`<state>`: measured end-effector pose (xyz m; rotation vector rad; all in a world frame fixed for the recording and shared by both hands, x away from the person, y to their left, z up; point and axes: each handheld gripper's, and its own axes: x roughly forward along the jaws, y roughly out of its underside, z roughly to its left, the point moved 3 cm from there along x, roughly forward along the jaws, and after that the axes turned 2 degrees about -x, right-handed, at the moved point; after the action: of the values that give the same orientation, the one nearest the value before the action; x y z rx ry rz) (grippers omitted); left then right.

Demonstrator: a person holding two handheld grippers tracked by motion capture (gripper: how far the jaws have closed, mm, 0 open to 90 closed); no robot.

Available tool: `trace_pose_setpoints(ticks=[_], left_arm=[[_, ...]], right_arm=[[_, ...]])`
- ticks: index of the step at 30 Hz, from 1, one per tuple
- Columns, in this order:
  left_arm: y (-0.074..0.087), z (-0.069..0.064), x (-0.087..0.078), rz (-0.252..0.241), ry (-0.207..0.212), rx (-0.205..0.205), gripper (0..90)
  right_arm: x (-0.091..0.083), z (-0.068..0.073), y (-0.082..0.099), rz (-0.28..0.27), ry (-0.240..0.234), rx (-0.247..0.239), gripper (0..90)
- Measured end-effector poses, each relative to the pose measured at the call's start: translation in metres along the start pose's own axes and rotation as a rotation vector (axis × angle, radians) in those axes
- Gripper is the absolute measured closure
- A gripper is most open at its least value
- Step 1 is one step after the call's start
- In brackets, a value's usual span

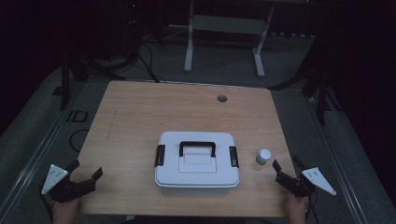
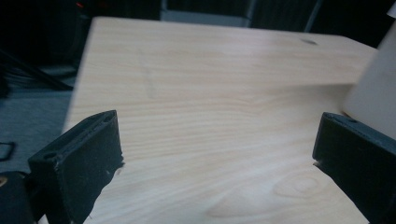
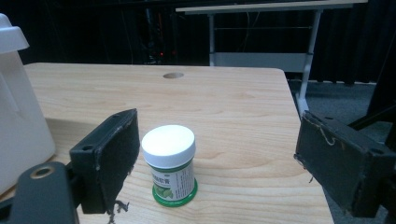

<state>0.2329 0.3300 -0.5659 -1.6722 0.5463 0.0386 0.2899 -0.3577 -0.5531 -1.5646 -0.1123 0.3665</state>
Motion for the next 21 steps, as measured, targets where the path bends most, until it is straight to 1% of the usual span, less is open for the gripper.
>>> trace_pose_setpoints(ticks=[2, 3, 4, 6, 7, 8, 10, 12, 13, 14, 15, 16, 17, 18, 19, 20, 21], left_arm=[[0.0005, -0.0024, 0.0019, 0.03, 0.025, 0.006, 1.0], [0.0002, -0.0034, 0.0023, 0.041, 0.027, 0.014, 1.0], [-0.0004, -0.0044, 0.0024, 0.045, 0.04, 0.02, 1.0], [-0.0004, -0.0044, 0.0024, 0.045, 0.04, 0.02, 1.0], [-0.0021, -0.0051, 0.0022, 0.072, 0.065, 0.029, 1.0], [-0.0021, -0.0049, 0.002, 0.088, 0.078, 0.03, 1.0], [-0.0013, -0.0056, 0.0013, 0.127, 0.108, 0.053, 1.0], [0.0007, -0.0064, 0.0003, 0.192, 0.135, 0.086, 1.0], [0.0007, -0.0064, 0.0003, 0.192, 0.135, 0.086, 1.0], [0.0035, -0.0059, -0.0008, 0.251, 0.155, 0.097, 0.9], [0.0049, -0.0052, -0.0016, 0.272, 0.162, 0.102, 0.9], [0.0049, -0.0052, -0.0016, 0.272, 0.162, 0.102, 0.9], [0.0067, -0.0028, -0.0031, 0.316, 0.184, 0.1, 0.9], [0.0067, -0.0028, -0.0031, 0.316, 0.184, 0.1, 0.9], [0.0075, 0.0, -0.0043, 0.364, 0.2, 0.106, 0.9], [0.0073, 0.0011, -0.0045, 0.393, 0.21, 0.104, 0.9], [0.0068, 0.0018, -0.0044, 0.422, 0.21, 0.11, 0.9]], right_arm=[[0.0, 0.0002, 0.0001, 0.002, -0.003, 0.001, 13.3], [0.0001, 0.0002, 0.0002, 0.004, -0.002, 0.001, 13.3], [0.0001, 0.0001, 0.0003, 0.006, -0.001, 0.001, 13.3], [0.0001, -0.0001, 0.0004, 0.007, 0.0, 0.004, 13.3], [0.0005, -0.0003, 0.0006, 0.011, 0.001, 0.007, 13.3], [0.0006, -0.0001, 0.0007, 0.013, 0.0, 0.007, 13.3], [0.0007, 0.0005, 0.0008, 0.016, -0.002, 0.002, 13.3], [0.0009, 0.0011, 0.0008, 0.017, -0.005, -0.001, 13.3], [0.0009, 0.0011, 0.0008, 0.017, -0.005, -0.001, 13.3], [0.001, 0.001, 0.0009, 0.018, -0.006, 0.002, 13.3], [0.0008, 0.001, 0.0008, 0.017, -0.007, 0.004, 13.3], [0.0007, 0.0008, 0.0008, 0.015, -0.01, 0.006, 13.3], [0.0008, 0.0007, 0.0009, 0.016, -0.011, 0.006, 13.3], [0.0009, 0.0007, 0.001, 0.018, -0.011, 0.005, 13.3], [0.0009, 0.0009, 0.0009, 0.017, -0.013, 0.006, 13.3], [0.0011, 0.0011, 0.001, 0.017, -0.014, 0.005, 13.3], [0.0015, 0.0014, 0.0012, 0.022, -0.014, 0.001, 13.3]])
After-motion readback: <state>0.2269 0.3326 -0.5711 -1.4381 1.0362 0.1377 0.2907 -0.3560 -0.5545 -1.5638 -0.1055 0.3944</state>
